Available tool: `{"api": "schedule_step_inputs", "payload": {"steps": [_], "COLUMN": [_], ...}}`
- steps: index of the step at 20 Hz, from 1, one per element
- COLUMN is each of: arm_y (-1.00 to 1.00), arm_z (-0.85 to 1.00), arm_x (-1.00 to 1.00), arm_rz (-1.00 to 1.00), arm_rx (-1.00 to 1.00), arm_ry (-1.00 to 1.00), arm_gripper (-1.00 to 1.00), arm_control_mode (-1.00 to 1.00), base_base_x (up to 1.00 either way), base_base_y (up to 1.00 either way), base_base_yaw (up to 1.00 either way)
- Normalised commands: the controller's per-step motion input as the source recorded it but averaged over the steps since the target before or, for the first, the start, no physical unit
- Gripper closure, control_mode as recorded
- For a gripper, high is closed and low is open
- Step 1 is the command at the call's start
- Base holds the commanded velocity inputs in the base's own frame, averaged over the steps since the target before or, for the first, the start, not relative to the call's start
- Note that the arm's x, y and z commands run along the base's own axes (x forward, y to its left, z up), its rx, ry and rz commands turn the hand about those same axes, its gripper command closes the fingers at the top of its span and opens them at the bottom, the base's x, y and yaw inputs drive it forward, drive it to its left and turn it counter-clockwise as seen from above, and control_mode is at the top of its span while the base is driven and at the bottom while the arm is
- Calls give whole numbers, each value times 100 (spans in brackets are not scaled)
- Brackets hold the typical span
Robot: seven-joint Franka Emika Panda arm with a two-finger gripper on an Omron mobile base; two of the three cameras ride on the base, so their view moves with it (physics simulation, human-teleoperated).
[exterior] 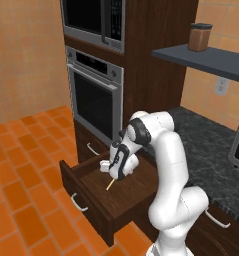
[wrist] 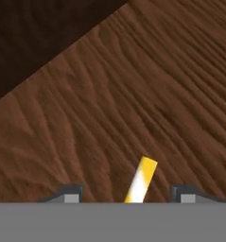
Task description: Take a straw from the drawer in front and place it inside the glass cup on the dining counter.
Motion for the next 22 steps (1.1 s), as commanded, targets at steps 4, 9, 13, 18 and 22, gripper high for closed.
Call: {"api": "schedule_step_inputs", "payload": {"steps": [4,9,13,18,22], "arm_y": [0,0,0,-1,-1], "arm_z": [-15,0,26,96,100], "arm_x": [0,0,0,-9,-19], "arm_rz": [-4,-1,0,0,0], "arm_rx": [0,0,0,3,5], "arm_ry": [0,0,-1,-16,-16], "arm_gripper": [100,100,100,100,100], "arm_control_mode": [-100,-100,-100,-100,-100], "base_base_x": [0,0,0,0,0], "base_base_y": [0,0,0,0,0], "base_base_yaw": [0,0,0,0,0]}}
